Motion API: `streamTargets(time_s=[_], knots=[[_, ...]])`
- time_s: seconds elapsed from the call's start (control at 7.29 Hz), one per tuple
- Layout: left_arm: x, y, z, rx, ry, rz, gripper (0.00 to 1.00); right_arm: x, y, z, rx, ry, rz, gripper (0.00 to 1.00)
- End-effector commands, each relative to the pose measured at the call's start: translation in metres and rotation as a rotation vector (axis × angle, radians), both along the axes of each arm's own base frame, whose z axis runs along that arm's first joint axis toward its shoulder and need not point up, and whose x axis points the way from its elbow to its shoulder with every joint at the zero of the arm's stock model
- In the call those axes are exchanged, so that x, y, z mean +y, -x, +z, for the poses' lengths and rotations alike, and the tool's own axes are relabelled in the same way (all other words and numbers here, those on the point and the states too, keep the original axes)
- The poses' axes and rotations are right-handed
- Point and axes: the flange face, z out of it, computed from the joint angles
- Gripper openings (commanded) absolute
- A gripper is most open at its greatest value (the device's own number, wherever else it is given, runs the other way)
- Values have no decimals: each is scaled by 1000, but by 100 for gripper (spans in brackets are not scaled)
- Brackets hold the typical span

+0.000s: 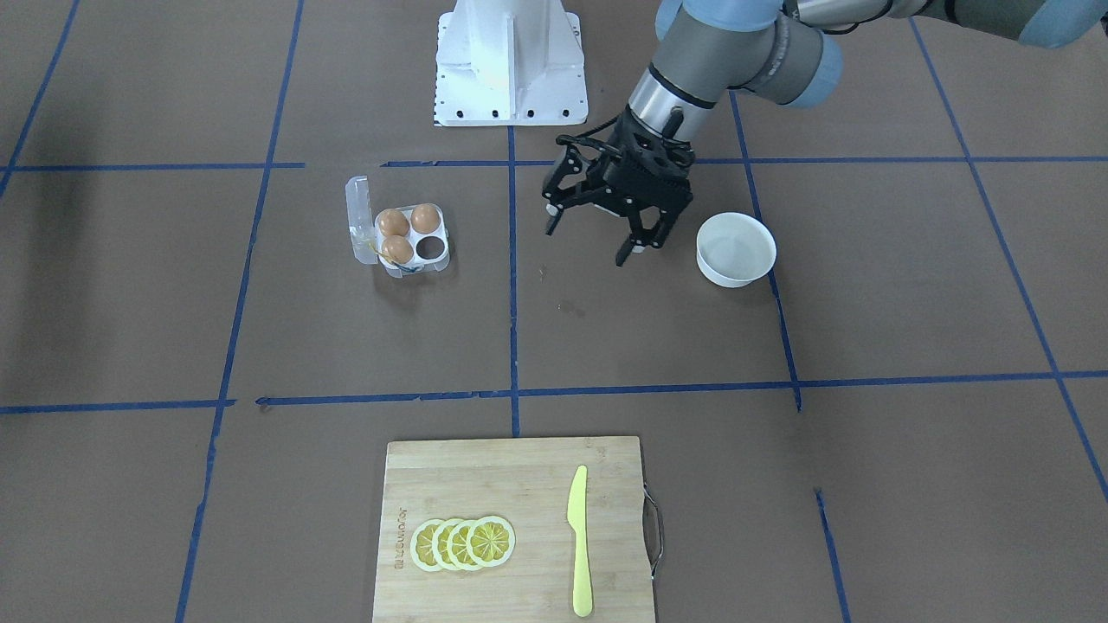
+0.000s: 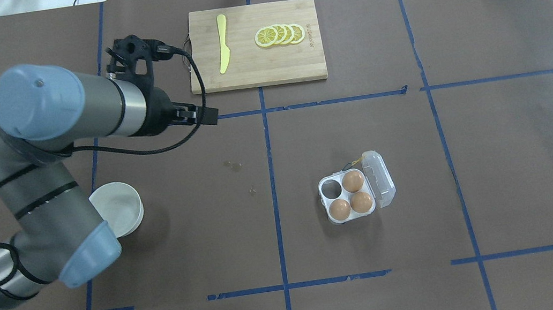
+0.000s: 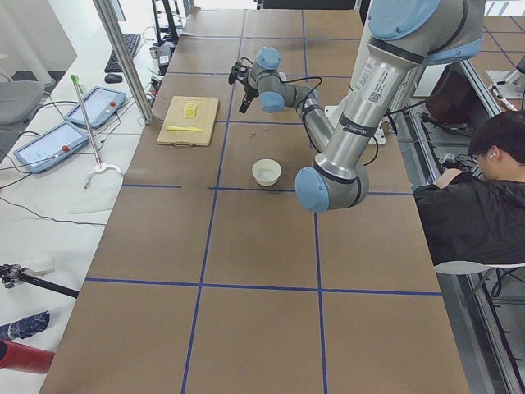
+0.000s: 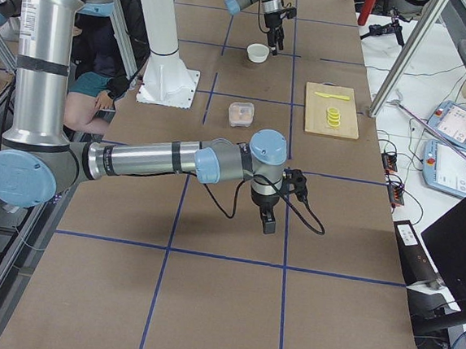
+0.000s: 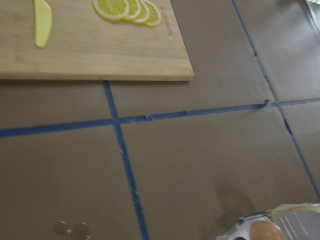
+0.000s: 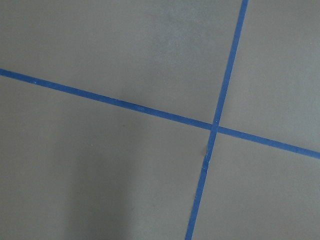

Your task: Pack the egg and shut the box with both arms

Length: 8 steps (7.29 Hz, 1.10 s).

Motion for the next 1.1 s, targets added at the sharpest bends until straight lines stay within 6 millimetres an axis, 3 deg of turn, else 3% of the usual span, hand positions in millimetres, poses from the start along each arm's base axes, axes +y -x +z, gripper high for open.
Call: streamTargets(time_s=[0.0,0.14,0.27,0.41,0.55,0.69,0.82,0.96], knots=[[-55,105,59,-242,-137,8,100,0,0,2,0,3,0,100],[-70,154,97,-264,-118,86,100,0,0,3,0,6,0,100],[-72,218,175,-264,33,89,100,0,0,5,1,8,-1,100],[-69,248,217,-289,120,57,100,0,0,5,0,7,-4,100],[-80,295,274,-323,231,-7,100,0,0,5,0,4,-7,100],[-84,351,325,-400,200,31,100,-3,1,1,-5,1,-2,100],[-78,401,370,-381,258,53,100,-3,1,1,-9,4,-2,100],[-57,423,408,-324,406,67,100,-1,1,3,-7,10,-1,100]])
